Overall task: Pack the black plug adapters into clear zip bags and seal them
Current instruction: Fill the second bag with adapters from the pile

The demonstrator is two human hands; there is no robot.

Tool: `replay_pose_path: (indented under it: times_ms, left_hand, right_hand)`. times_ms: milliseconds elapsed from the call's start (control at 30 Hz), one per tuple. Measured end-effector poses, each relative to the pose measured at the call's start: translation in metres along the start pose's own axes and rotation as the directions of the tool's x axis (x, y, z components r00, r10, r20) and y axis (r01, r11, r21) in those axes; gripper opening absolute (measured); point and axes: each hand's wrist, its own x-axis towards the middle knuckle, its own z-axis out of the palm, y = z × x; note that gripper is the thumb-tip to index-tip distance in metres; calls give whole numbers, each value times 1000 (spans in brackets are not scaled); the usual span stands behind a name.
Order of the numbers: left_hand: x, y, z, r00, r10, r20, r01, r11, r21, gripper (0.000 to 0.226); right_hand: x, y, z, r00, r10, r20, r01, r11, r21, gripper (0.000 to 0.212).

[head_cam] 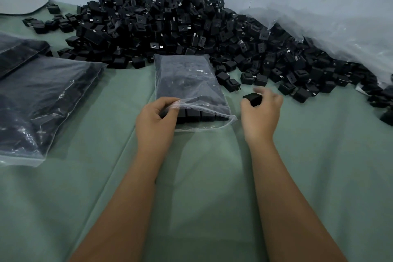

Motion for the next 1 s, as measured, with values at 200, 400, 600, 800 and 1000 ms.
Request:
replay_pose_path:
  times_ms: [200,400,600,800,1000]
  left_hand:
    - [-1,0,-1,1000,8,10,-8,1000,-2,17]
    - [-1,0,-2,1000,-1,11,1,1000,-3,15]
    - [-1,0,-2,1000,-22,13,23,1000,-16,15]
    - [-1,0,-2,1000,-25,15,25,1000,-17,14]
    - [-1,0,-2,1000,-13,20,13,1000,-10,17]
  right_hand:
    - [-14,0,-15,999,-1,-41,3,999,51,26]
    - [-13,4,-16,983,96,155,-70,984,-164,56]
    - [-17,10,-29,977,201,77,-207,976,74,31]
    - [-17,10,-30,981,178,80,-177,984,-15,31]
    - [-21,3,-29,995,83,64,-82,996,-24,23]
